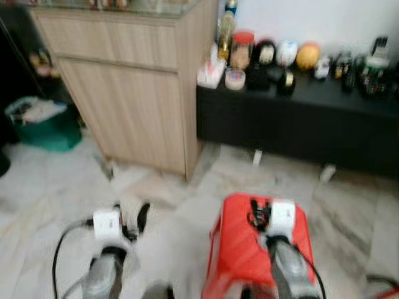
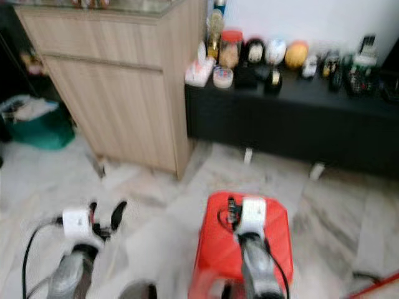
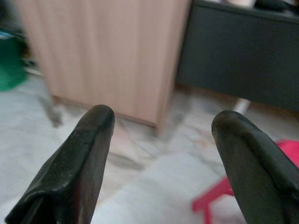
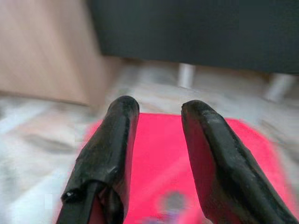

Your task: Hang keys on a hook

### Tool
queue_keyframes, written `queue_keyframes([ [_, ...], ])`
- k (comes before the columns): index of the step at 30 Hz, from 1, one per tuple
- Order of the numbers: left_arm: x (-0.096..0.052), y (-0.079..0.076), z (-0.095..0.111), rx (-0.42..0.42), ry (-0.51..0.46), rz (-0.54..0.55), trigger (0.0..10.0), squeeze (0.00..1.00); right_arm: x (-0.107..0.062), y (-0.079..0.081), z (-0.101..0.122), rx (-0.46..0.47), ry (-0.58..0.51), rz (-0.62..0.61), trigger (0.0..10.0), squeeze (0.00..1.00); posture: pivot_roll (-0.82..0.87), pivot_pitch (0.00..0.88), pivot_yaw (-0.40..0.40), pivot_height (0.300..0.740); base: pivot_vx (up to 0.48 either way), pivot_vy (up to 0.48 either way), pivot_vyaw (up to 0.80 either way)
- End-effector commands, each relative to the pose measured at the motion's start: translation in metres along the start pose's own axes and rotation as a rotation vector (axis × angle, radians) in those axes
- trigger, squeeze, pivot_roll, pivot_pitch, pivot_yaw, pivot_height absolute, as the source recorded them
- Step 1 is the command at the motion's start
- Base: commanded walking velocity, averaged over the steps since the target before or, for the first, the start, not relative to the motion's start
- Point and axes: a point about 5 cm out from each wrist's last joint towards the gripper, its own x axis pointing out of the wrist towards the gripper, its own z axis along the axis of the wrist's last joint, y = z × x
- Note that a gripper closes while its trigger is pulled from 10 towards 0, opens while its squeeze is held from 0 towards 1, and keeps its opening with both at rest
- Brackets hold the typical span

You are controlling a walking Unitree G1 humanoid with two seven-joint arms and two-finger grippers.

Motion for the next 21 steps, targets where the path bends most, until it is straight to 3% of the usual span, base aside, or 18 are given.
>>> queue_keyframes([
  [1, -0.003, 0.008, -0.002, 0.019, 0.022, 0.018, 10.0, 0.0, 0.001, 0.003, 0.0, 0.02, 0.009, -0.01, 10.0, 0.0, 0.1, 0.076, -0.018, 0.644, 0.0, 0.0, 0.0],
  [9, -0.003, 0.009, -0.002, 0.023, 0.024, 0.019, 10.0, 0.0, 0.0, -0.002, -0.011, -0.028, 0.102, -0.047, 10.0, 0.0, 0.1, 0.076, -0.018, 0.644, 0.0, 0.0, 0.0],
  [15, -0.003, 0.007, -0.003, 0.024, 0.03, 0.012, 10.0, 0.0, -0.007, -0.01, -0.037, -0.109, 0.321, -0.036, 10.0, 0.0, 0.1, 0.076, -0.018, 0.644, 0.0, 0.0, 0.0],
  [18, -0.003, 0.007, -0.003, 0.024, 0.032, 0.013, 10.0, 0.0, -0.007, -0.012, -0.04, -0.13, 0.36, -0.011, 10.0, 0.0, 0.1, 0.076, -0.018, 0.644, 0.0, 0.0, 0.0],
  [19, -0.003, 0.007, -0.003, 0.025, 0.033, 0.013, 10.0, 0.0, -0.007, -0.014, -0.041, -0.136, 0.375, -0.016, 10.0, 0.85, 0.1, 0.084, -0.017, 0.644, 0.0, 0.0, 0.0],
  [20, -0.003, 0.007, -0.003, 0.026, 0.034, 0.013, 10.0, 0.0, -0.007, -0.016, -0.041, -0.14, 0.386, -0.025, 10.0, 1.0, 0.1, 0.084, -0.017, 0.644, 0.0, 0.0, 0.0],
  [21, -0.003, 0.007, -0.003, 0.027, 0.035, 0.012, 10.0, 0.0, -0.007, -0.018, -0.041, -0.143, 0.392, -0.032, 10.0, 1.0, 0.1, 0.084, -0.017, 0.644, 0.0, 0.0, 0.0],
])
